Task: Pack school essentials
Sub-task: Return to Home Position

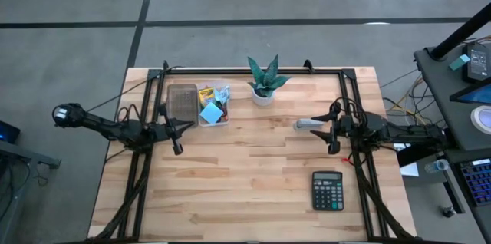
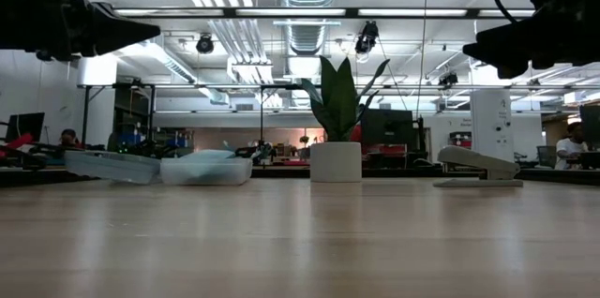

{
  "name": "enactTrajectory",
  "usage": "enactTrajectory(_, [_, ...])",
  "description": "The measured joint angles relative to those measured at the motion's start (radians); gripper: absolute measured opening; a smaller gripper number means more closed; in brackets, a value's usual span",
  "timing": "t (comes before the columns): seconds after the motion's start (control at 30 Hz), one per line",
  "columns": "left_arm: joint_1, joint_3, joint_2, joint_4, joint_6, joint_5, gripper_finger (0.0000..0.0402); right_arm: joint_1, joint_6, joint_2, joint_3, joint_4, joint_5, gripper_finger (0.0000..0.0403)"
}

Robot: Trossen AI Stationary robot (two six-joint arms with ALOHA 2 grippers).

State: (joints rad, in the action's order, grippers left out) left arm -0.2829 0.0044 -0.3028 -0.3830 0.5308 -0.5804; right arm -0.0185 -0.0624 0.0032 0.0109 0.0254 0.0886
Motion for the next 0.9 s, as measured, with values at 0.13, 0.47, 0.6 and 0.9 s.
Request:
enactTrajectory(0.13, [0.0,0.0,-0.014,-0.001,0.0,0.0,0.0,0.0,0.001,0.001,0.0,0.002,0.0,0.0219])
enactTrajectory(0.47, [0.0,0.0,-0.044,0.0,0.0,0.0,0.0,0.0,0.001,0.012,0.0,0.006,0.001,0.0219])
enactTrajectory(0.6, [0.0,0.0,-0.054,0.0,0.0,0.0,0.0,0.0,0.001,0.012,0.0,0.006,0.001,0.0219])
enactTrajectory(0.9, [0.0,0.0,-0.069,0.0,0.0,0.0,0.0,0.0,0.001,0.013,0.0,0.008,0.001,0.0219])
